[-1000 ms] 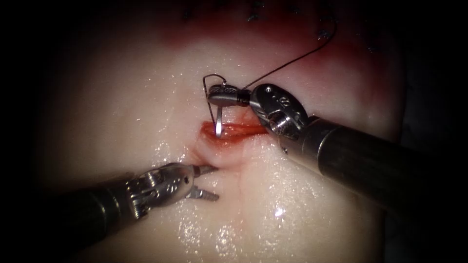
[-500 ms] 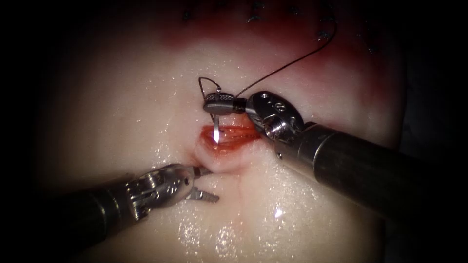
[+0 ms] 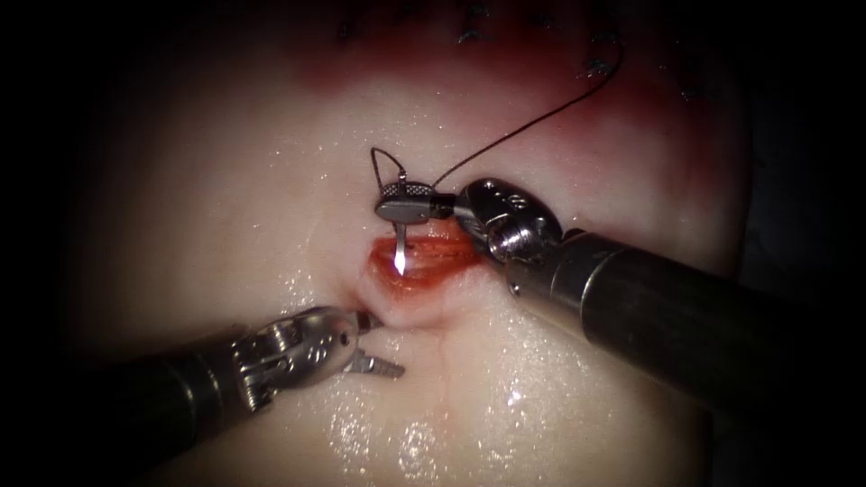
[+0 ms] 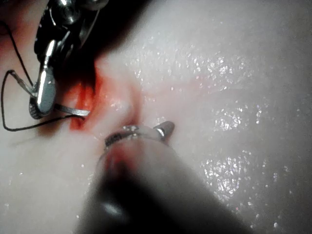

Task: Wound Closure
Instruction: Throw suture into skin below wound

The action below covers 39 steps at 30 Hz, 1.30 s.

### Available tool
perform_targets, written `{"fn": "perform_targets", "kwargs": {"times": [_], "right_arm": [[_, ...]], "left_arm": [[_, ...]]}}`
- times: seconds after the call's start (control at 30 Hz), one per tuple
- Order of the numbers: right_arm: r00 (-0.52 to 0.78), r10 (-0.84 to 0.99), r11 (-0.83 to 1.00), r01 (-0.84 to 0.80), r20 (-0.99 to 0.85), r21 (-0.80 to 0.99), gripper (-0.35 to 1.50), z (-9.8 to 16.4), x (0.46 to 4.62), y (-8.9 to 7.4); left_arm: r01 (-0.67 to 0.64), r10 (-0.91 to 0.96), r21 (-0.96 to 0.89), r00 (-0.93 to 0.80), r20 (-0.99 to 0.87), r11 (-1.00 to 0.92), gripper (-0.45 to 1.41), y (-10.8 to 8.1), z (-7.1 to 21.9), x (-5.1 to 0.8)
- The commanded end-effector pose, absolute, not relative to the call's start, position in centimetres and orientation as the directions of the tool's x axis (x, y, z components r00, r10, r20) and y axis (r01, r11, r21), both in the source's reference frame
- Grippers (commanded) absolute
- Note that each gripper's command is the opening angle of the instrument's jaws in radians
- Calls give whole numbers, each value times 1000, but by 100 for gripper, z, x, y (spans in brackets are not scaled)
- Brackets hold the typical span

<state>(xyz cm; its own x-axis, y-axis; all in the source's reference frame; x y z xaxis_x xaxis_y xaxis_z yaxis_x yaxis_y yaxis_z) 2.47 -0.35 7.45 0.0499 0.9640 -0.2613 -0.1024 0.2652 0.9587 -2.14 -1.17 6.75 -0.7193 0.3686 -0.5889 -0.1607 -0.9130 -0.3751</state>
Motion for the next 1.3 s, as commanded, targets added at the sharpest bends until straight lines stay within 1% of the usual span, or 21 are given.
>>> {"fn": "perform_targets", "kwargs": {"times": [0.03,0.47,1.3], "right_arm": [[54,967,254,-97,-250,962,-35,751,254,-38],[57,998,19,-91,-14,996,-35,747,258,-55],[93,991,-90,-68,96,994,-35,741,262,-71]], "left_arm": [[-161,368,-374,-719,-590,-913,60,-114,680,-220],[-162,367,-371,-721,-588,-914,60,-115,678,-218],[-166,368,-370,-724,-584,-914,60,-113,676,-216]]}}
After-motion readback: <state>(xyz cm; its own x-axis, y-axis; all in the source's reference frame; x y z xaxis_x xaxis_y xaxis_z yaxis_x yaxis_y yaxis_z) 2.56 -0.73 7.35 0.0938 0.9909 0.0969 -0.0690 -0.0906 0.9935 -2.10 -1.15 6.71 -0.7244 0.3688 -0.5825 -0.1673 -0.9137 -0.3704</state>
